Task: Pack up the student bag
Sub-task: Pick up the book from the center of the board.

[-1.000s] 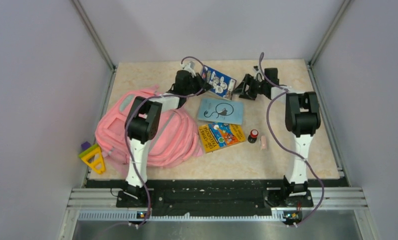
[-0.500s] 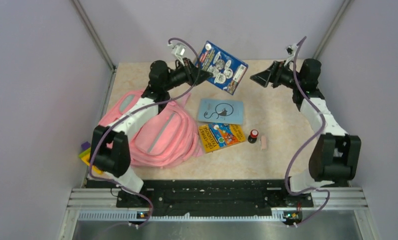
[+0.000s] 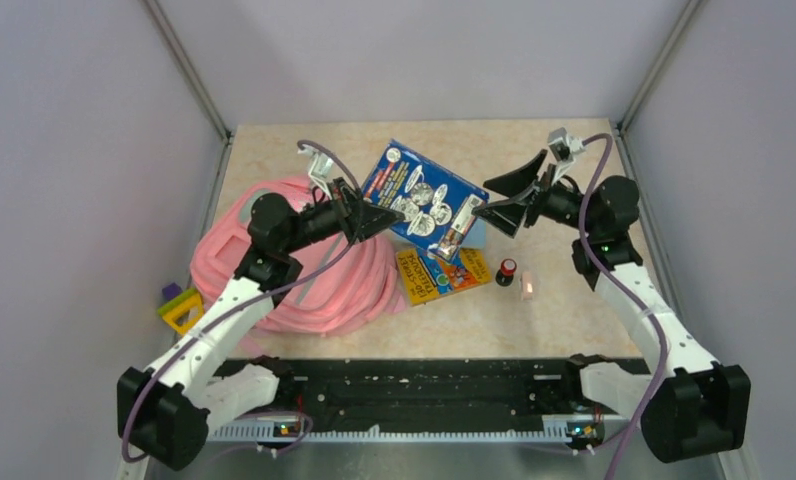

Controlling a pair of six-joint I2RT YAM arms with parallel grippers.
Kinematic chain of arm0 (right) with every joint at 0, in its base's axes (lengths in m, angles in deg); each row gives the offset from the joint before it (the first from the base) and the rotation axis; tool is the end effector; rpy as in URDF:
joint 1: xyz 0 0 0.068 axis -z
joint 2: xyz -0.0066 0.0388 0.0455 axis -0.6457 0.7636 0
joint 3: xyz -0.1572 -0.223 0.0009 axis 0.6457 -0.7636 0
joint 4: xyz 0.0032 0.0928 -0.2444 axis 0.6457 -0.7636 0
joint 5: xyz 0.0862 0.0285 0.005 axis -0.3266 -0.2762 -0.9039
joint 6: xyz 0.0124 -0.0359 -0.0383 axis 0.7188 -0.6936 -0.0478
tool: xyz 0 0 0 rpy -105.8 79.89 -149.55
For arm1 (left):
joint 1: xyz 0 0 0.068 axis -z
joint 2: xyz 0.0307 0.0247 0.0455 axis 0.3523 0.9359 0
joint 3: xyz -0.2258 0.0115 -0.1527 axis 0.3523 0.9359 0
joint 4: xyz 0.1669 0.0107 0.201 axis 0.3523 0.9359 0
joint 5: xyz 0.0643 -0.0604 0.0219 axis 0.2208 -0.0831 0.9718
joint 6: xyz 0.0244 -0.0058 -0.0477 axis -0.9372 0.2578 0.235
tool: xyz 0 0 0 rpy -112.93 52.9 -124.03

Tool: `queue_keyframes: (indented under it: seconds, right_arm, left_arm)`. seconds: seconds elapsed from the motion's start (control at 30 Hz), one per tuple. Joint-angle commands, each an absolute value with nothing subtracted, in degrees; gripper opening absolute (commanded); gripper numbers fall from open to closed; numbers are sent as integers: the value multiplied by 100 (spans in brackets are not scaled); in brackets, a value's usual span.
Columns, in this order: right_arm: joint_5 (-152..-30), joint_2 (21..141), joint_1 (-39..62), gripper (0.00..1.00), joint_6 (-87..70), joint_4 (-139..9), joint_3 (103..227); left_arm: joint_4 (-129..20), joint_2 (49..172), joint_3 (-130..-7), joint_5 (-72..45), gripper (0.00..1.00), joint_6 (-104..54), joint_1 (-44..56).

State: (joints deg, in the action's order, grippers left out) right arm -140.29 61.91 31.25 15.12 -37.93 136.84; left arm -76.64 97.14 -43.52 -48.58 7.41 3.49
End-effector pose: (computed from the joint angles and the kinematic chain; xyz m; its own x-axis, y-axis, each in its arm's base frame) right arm 0.2327 0.0669 0.3625 -0.2826 0.2380 -0.9292 -0.8715 0.3411 0.3524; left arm 0.2146 -0.1228 0.3590 -0.5229 -0.3132 -0.7928 0.7669 0.2333 -0.5979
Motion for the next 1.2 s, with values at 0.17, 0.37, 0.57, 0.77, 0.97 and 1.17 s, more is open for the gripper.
queue_keyframes:
  seconds: [0.17, 0.37, 0.57, 0.77, 0.97, 1.17]
  right_arm:
    - [-13517, 5772, 2202, 96, 1950, -2490, 13278]
    - [-13317, 5873, 1645, 88, 2856, -1291, 13132]
    - [-12923, 6019, 1352, 46, 3480, -353, 12836]
    - [-12054, 5922, 1299, 0, 3214, -1017, 12662]
    - [-10750, 5345, 1297, 0, 1964, -3083, 12753]
    - [-10541, 5232, 1303, 0, 1881, -3299, 12610]
  left_arm:
    - [-8497, 8468, -4072, -4467, 0, 1297, 405]
    - [-8445, 8290, -3982, -4390, 0, 1272, 415]
    - [-8427, 8201, -3921, -4355, 0, 1190, 416]
    - [-7907, 7930, -3801, -3831, 0, 733, 416]
    - [-6858, 6911, -3728, -2299, 55, -42, 409]
    - [-5996, 6605, -4049, -1989, 71, -585, 407]
